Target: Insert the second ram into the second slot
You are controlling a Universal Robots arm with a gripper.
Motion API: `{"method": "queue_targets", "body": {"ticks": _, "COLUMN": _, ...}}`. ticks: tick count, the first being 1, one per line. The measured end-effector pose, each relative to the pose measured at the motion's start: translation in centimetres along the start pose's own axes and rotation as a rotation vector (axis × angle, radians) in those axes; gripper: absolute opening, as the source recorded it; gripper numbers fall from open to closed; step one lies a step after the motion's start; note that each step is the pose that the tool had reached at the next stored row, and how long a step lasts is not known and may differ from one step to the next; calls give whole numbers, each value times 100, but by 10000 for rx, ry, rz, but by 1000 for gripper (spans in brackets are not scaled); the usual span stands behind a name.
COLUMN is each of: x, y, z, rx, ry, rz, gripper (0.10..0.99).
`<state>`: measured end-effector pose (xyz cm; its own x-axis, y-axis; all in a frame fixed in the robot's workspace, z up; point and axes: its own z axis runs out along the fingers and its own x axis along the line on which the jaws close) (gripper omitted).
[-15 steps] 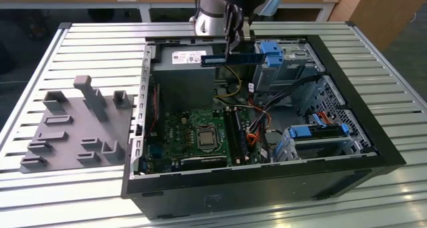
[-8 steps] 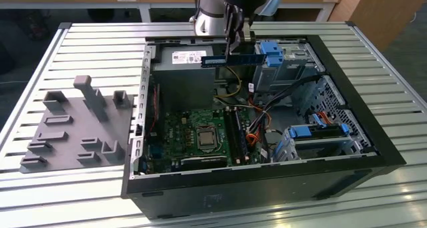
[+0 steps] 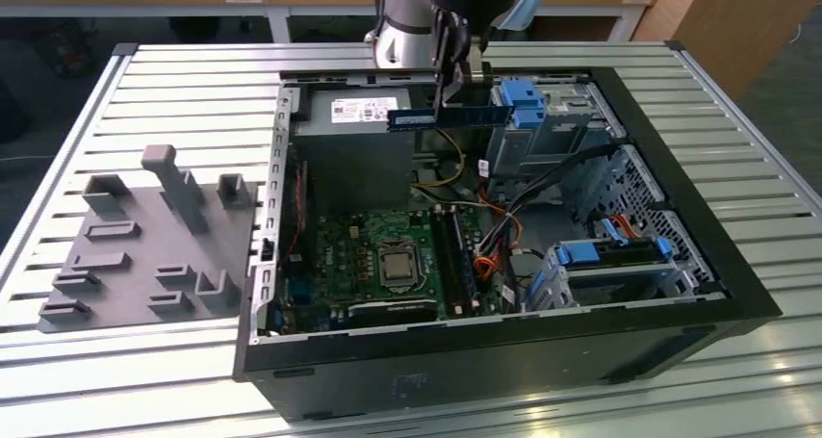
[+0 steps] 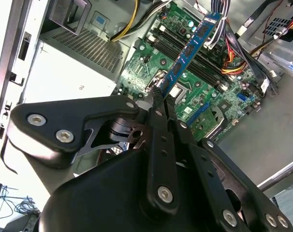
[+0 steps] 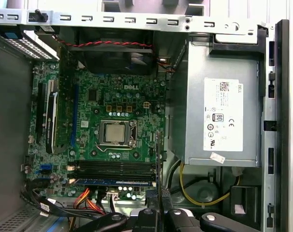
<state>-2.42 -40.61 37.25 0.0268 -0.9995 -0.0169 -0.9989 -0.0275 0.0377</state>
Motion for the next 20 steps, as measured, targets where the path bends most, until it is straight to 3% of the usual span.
{"method": "queue_targets", "body": {"ticks": 20, "x": 40, "y": 1, "z": 0, "rx": 0, "ry": 0, "rz": 5, "gripper": 137}}
